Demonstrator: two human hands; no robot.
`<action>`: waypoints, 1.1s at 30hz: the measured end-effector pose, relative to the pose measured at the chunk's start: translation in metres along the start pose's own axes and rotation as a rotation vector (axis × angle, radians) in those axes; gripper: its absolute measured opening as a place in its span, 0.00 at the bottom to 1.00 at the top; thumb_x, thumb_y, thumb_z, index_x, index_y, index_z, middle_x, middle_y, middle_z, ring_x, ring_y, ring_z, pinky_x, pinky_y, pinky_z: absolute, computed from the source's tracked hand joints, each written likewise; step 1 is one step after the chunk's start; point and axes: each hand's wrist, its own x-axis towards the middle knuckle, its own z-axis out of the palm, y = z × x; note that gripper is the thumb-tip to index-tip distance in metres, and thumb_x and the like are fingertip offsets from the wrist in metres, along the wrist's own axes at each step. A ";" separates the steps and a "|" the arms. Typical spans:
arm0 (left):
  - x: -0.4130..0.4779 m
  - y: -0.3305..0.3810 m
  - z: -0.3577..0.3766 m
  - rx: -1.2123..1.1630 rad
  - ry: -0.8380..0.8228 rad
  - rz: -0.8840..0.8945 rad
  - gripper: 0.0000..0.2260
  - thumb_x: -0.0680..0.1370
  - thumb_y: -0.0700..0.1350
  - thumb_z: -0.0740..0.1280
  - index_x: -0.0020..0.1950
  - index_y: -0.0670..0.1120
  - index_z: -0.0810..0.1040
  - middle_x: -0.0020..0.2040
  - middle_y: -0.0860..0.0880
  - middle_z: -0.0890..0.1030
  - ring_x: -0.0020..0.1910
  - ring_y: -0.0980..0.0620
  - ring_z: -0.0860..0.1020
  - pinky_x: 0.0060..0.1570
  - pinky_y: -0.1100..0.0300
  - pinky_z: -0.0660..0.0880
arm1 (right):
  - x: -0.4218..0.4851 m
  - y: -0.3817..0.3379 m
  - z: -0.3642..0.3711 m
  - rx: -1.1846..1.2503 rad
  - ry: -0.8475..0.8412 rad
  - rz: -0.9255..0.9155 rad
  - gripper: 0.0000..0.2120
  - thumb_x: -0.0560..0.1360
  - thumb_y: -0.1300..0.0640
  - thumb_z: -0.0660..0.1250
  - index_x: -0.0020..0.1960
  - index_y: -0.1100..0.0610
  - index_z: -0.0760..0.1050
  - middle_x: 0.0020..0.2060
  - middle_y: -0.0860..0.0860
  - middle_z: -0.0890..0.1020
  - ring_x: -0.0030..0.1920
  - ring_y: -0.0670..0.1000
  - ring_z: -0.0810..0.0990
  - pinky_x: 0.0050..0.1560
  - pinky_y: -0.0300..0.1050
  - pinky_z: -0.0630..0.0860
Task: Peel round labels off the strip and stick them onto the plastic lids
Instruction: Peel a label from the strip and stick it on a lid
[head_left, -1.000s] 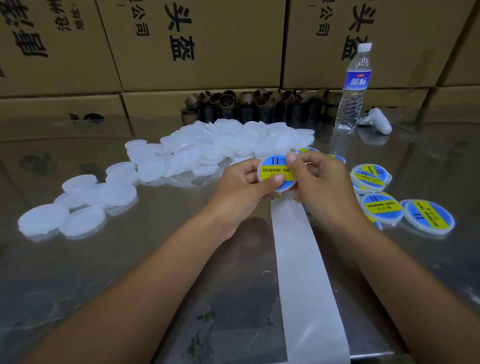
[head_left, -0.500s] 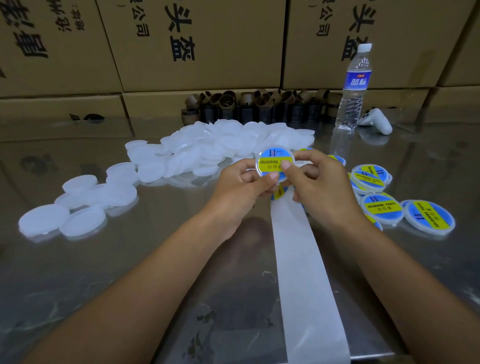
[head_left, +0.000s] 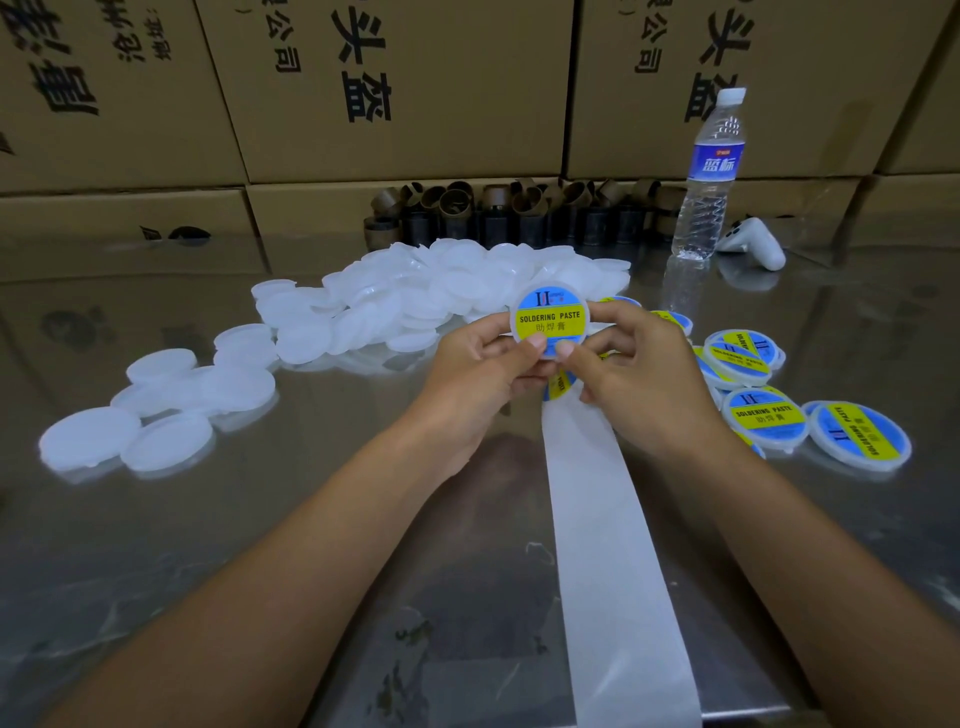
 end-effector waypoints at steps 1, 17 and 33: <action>0.000 0.000 0.000 0.005 0.000 -0.002 0.07 0.80 0.37 0.64 0.54 0.45 0.79 0.44 0.47 0.84 0.39 0.55 0.81 0.44 0.64 0.78 | 0.000 0.000 0.000 0.002 0.005 0.003 0.12 0.74 0.59 0.69 0.45 0.42 0.73 0.29 0.44 0.79 0.26 0.46 0.75 0.35 0.45 0.74; 0.025 -0.003 -0.051 0.341 0.486 -0.040 0.07 0.79 0.41 0.64 0.56 0.49 0.76 0.54 0.49 0.79 0.44 0.58 0.75 0.42 0.70 0.69 | 0.018 0.012 -0.026 0.408 0.588 0.355 0.09 0.76 0.60 0.65 0.55 0.55 0.71 0.34 0.48 0.76 0.24 0.41 0.75 0.29 0.35 0.72; 0.028 -0.014 -0.075 1.145 0.265 -0.114 0.23 0.80 0.49 0.62 0.74 0.47 0.64 0.70 0.45 0.69 0.74 0.46 0.57 0.70 0.52 0.57 | 0.019 0.021 -0.029 0.180 0.759 0.402 0.19 0.74 0.61 0.64 0.65 0.56 0.67 0.65 0.56 0.66 0.51 0.52 0.76 0.52 0.39 0.71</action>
